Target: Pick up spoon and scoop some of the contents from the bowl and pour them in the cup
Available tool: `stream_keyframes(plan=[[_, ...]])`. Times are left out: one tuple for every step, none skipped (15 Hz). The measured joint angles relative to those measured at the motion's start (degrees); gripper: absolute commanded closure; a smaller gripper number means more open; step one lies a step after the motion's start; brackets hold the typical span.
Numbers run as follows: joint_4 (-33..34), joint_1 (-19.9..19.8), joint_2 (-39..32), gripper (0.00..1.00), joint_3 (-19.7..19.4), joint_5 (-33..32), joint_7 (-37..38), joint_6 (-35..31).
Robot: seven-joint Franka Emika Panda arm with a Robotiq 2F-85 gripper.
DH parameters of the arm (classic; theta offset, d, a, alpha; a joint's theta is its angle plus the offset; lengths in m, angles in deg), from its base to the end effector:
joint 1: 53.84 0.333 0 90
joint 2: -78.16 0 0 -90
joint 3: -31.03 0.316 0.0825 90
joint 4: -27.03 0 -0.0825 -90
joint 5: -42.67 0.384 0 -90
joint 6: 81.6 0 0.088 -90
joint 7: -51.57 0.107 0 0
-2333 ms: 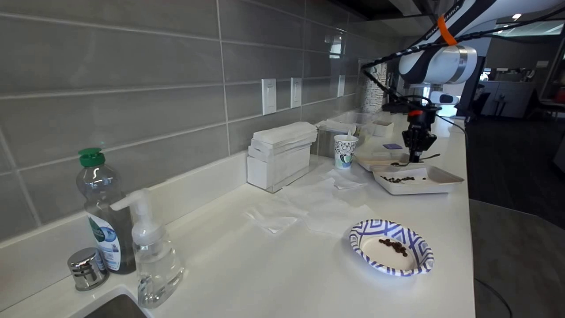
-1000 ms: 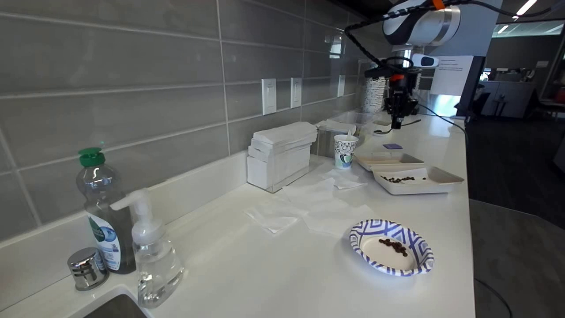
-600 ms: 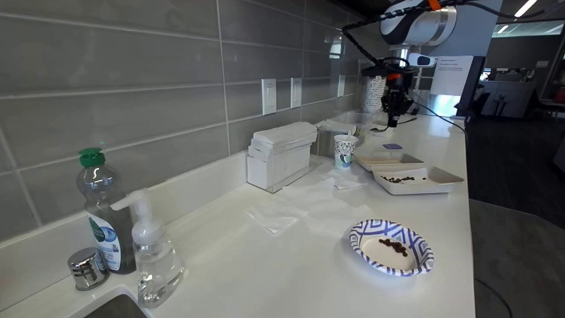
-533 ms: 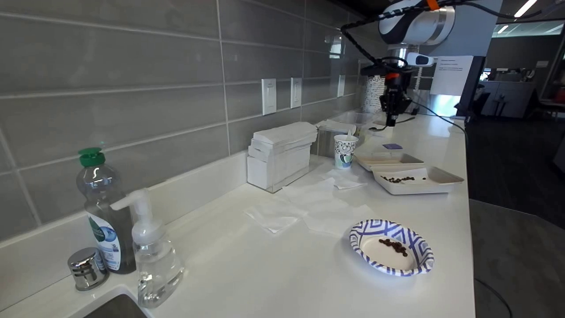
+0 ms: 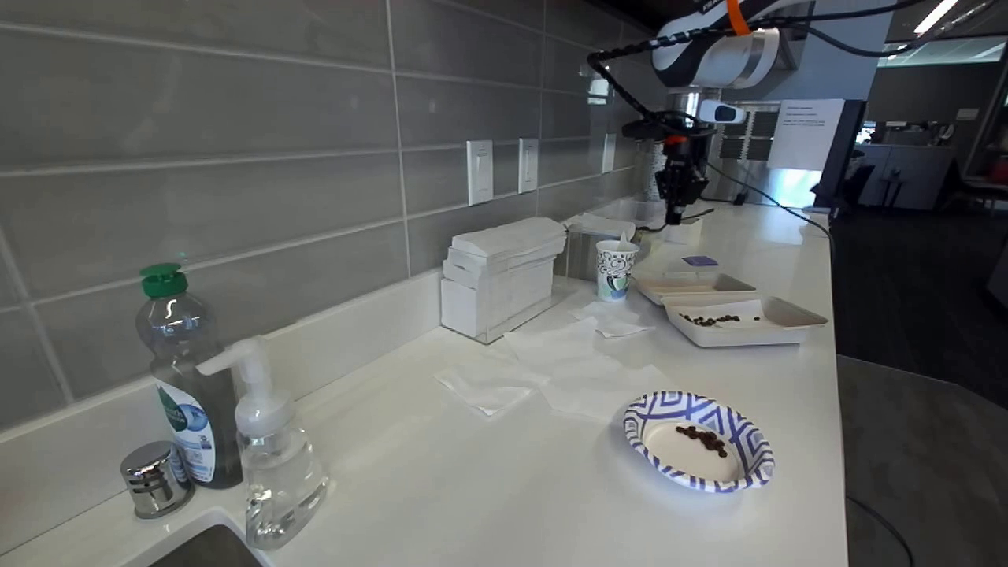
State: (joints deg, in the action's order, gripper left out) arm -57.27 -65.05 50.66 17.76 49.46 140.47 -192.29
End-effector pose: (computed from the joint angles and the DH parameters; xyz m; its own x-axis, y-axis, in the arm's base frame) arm 0.6428 -0.2557 0.4073 -0.4127 -0.9109 -0.0045 -0.9109 0.4126 0.0061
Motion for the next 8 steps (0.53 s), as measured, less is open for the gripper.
stream_keyframes(plan=[[1.0, 0.0, -0.8, 0.98, 0.1, 0.2, 0.0, 0.0], [2.0, 0.0, -1.6, 0.98, 0.3, 0.3, 0.0, 0.2], [3.1, 0.0, -2.3, 0.98, 0.4, 0.4, 0.0, 0.5], [4.1, 0.0, -3.0, 0.98, 0.5, 0.5, 0.0, 1.0], [5.2, 0.0, -3.7, 0.98, 0.6, 0.6, 0.0, 1.9], [6.4, -0.1, -4.4, 0.98, 0.7, 0.6, 0.0, 3.0], [7.5, -0.2, -5.1, 0.98, 0.8, 0.6, 0.0, 4.1], [8.7, -0.2, -5.7, 0.98, 0.8, 0.6, 0.0, 5.3]])
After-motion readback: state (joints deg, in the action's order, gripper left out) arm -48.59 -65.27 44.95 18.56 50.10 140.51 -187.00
